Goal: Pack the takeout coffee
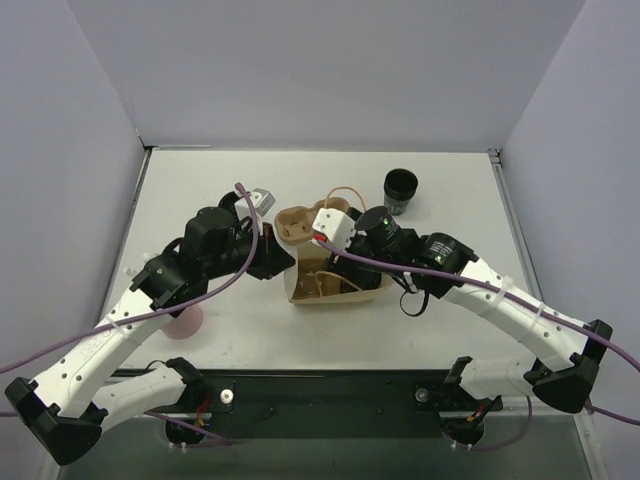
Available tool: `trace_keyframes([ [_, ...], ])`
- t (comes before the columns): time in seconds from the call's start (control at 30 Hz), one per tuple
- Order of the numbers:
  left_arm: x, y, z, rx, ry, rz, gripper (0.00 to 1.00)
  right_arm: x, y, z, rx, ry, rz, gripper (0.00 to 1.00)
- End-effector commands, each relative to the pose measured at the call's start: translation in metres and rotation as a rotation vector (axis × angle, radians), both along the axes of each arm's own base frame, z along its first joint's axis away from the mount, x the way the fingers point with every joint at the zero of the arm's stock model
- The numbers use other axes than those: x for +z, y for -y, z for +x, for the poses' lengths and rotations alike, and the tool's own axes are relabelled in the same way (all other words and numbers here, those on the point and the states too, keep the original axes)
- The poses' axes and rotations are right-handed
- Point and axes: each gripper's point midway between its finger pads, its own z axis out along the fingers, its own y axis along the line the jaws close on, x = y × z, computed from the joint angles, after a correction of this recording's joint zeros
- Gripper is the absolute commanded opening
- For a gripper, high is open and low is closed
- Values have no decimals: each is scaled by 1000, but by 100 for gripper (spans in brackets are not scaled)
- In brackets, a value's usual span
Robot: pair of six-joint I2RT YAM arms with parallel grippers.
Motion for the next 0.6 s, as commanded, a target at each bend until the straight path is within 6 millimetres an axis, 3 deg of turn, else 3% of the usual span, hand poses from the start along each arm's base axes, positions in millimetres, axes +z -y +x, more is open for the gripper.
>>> trace_keyframes([
  [0.0,21,-2,16,57,38,-1,16,32,4,7,-105,6,113,68],
  [0.17,38,-4,29,99,67,7,31,62,6,17,-192,37,207,71],
  [0.37,47,-13,40,154,98,39,41,75,20,26,-300,78,233,71],
  [0.57,65,-45,50,300,144,102,56,99,38,33,-414,127,304,73],
])
